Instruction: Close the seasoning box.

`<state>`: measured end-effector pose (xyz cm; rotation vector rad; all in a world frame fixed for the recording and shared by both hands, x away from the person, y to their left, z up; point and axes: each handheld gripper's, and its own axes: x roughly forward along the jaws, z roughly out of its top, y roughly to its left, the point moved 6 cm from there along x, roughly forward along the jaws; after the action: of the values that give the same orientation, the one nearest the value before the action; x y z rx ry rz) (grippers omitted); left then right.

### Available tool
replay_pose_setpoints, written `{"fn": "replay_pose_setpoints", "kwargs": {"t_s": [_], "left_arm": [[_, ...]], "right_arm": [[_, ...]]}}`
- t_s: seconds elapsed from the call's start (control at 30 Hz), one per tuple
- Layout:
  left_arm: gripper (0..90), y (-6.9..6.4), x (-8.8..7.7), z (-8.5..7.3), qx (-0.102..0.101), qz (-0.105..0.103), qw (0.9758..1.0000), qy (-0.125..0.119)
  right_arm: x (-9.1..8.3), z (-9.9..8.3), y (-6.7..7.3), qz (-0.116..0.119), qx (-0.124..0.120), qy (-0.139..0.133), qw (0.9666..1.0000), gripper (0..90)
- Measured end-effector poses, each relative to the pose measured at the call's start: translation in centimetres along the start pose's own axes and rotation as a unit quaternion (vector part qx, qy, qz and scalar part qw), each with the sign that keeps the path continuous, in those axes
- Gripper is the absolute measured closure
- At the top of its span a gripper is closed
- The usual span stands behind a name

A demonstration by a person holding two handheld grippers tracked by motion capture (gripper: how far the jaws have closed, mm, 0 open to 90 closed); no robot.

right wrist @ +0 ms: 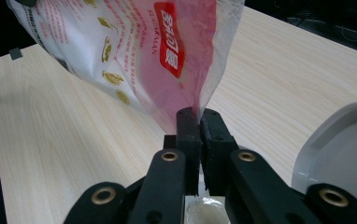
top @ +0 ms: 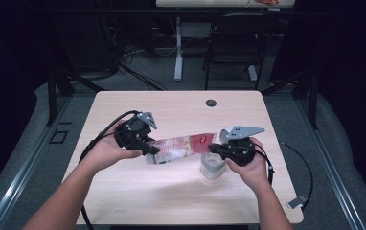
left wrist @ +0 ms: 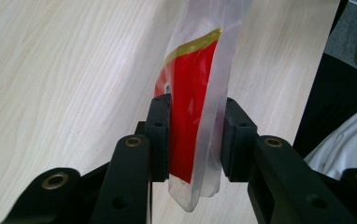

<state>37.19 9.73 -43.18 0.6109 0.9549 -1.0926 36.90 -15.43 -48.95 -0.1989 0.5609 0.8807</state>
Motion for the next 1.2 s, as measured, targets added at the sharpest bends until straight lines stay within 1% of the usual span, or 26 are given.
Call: {"fn": "replay_pose_setpoints", "kwargs": {"t_s": [0.3,0.43,0.63,0.93,1.03,1.07,1.13,1.2], "left_arm": [[69.2,0.0,-0.3,0.5,0.004,0.001,1.0,-0.005],[69.3,0.1,-0.3,0.6,0.002,-0.001,1.0,-0.005],[69.5,0.1,-0.5,0.9,0.006,0.003,0.9999,-0.009],[70.0,0.1,-0.7,1.4,0.004,0.001,0.9999,-0.014],[70.1,0.1,-0.8,1.5,0.007,0.002,0.9999,-0.015],[70.1,0.0,-0.8,1.6,0.004,0.001,0.9999,-0.017],[70.2,0.0,-0.9,1.6,0.008,0.002,0.9998,-0.015],[70.2,0.0,-0.9,1.7,0.005,0.001,0.9998,-0.018]], "right_arm": [[0.0,-0.2,-0.2,0.002,0.003,0.0,1.0,87.4],[0.1,-0.2,-0.2,0.003,0.008,-0.003,1.0,87.4],[0.1,-0.2,-0.2,0.0,0.005,0.001,1.0,87.2],[0.1,-0.3,-0.2,-0.002,0.006,0.002,1.0,87.3],[0.1,-0.3,-0.3,-0.002,0.007,0.002,1.0,87.3],[0.0,-0.3,-0.3,-0.003,0.007,0.002,1.0,87.3],[0.0,-0.3,-0.3,-0.004,0.006,0.005,1.0,87.3],[0.0,-0.3,-0.3,-0.004,0.006,0.005,1.0,87.2]]}}
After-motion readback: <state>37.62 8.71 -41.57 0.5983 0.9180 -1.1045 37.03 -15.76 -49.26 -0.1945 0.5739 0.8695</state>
